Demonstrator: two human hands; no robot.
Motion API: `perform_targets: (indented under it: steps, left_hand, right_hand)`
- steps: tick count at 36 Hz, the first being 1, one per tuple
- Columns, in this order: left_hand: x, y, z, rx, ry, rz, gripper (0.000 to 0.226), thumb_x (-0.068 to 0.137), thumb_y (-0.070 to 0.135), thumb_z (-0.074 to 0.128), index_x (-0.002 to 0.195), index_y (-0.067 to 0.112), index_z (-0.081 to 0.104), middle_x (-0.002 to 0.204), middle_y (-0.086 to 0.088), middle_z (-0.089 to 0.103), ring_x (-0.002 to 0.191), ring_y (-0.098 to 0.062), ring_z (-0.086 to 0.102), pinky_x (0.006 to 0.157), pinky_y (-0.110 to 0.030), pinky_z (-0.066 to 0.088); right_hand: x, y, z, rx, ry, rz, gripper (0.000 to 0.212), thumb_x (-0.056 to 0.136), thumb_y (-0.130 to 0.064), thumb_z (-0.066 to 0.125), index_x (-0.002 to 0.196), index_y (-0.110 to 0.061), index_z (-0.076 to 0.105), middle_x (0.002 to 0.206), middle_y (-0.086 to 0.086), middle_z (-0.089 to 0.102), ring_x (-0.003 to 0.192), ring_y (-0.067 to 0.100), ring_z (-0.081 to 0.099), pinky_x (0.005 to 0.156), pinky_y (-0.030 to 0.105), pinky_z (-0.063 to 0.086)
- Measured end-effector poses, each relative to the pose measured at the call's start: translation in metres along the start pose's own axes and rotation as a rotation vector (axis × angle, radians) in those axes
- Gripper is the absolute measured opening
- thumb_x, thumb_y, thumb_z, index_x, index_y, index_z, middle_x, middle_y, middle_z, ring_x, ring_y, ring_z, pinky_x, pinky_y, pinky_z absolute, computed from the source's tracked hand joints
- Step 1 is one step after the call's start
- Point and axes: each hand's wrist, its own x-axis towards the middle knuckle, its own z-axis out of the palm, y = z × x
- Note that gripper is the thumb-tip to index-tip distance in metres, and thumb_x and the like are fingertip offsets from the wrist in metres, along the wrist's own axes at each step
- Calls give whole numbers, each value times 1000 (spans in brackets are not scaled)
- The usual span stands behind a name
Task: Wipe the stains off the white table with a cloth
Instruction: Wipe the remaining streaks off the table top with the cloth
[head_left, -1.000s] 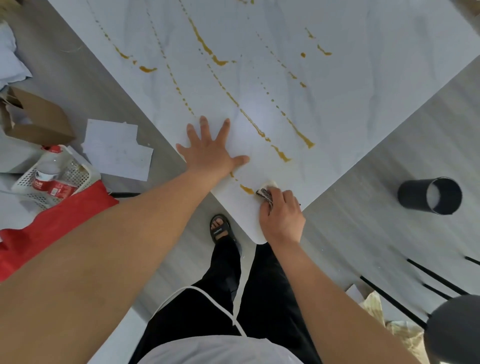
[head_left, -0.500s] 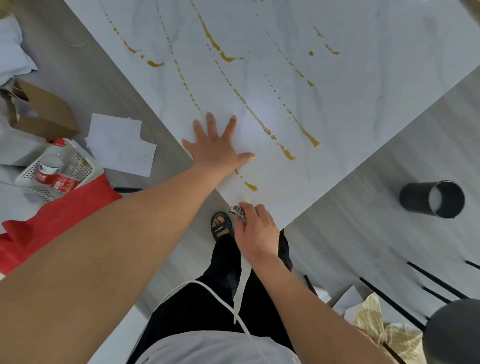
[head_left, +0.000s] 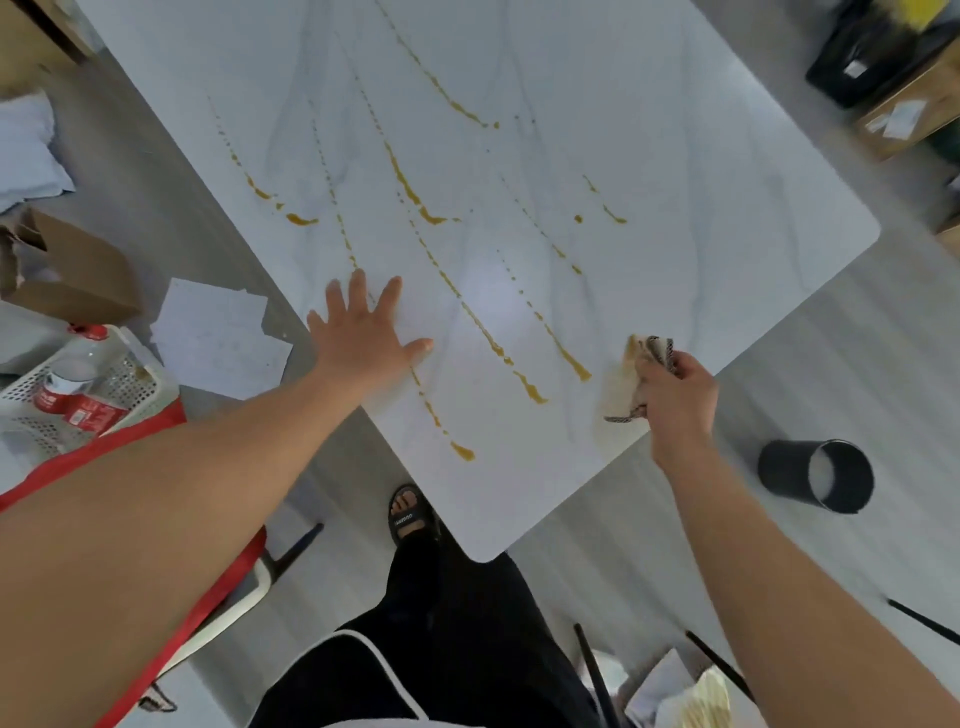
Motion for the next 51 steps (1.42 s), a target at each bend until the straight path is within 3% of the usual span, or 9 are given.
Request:
perform_targets:
  steps: [5,7,11,22,29,35,41,47,51]
  left_hand:
    - [11,4,-7,-68,-53,-73,100,81,88,45,158,48,-6,170,-2,-14,156,-37,-8,118,-68,18]
    - [12,7,-10,-103,-51,-100,101,79,89,47,157,50,-6,169,-3,-12,155,-39,-4,117,-67,22]
    - [18,14,-14,-114,-36,-122,103,77,91,46,157,51,-5,170,-5,-9,155,-39,-2,119,-64,19]
    - [27,23,-17,-100,-178,-195,119,67,94,57,154,55,-15,168,-6,-25,154,-38,-17,121,-67,11]
    - [27,23,-19,-81,-194,-194,119,68,95,54,152,55,-20,167,-6,-27,154,-38,-18,121,-67,11]
    - [27,21,-16,-66,-192,-174,116,70,96,48,153,54,-22,167,-7,-27,154,-39,-17,121,-67,11]
    - [28,18,-14,-55,-184,-163,117,69,97,48,153,54,-20,167,-7,-28,155,-39,-16,119,-69,14]
    - [28,19,-17,-60,-183,-163,117,69,96,51,153,53,-19,167,-7,-26,155,-39,-15,118,-69,16]
    - [27,19,-17,-56,-177,-157,117,70,96,50,154,53,-19,168,-8,-26,155,-40,-14,118,-70,16]
  right_hand:
    - [74,-30,-8,-431,66,-244,22,90,-44,62,93,-22,67,78,-2,62,65,16,60,47,25,53]
    - [92,-32,-9,-629,87,-330,23,90,-39,54,103,-24,65,93,3,64,78,27,62,66,40,57]
    - [112,-39,-3,-927,66,-443,24,96,-20,48,115,-13,61,109,14,55,88,35,52,73,38,39]
    - [104,2,32,-813,51,-350,34,98,-29,47,131,-19,53,116,11,55,102,36,57,75,36,39]
    - [86,35,19,-1017,-279,-955,27,88,-17,64,115,-14,66,93,6,56,82,34,59,54,36,47]
    - [77,20,35,-772,7,-368,32,94,-21,50,125,-18,59,107,7,56,96,33,57,72,37,45]
    - [51,48,33,-983,-246,-929,29,90,-26,48,112,-17,65,87,2,53,76,30,57,50,31,41]
    - [51,40,42,-794,28,-425,30,92,-21,53,120,-19,61,104,5,58,97,32,57,71,39,47]
    - [30,52,46,-898,-72,-669,26,90,-19,56,115,-16,63,96,6,57,89,32,57,58,35,44]
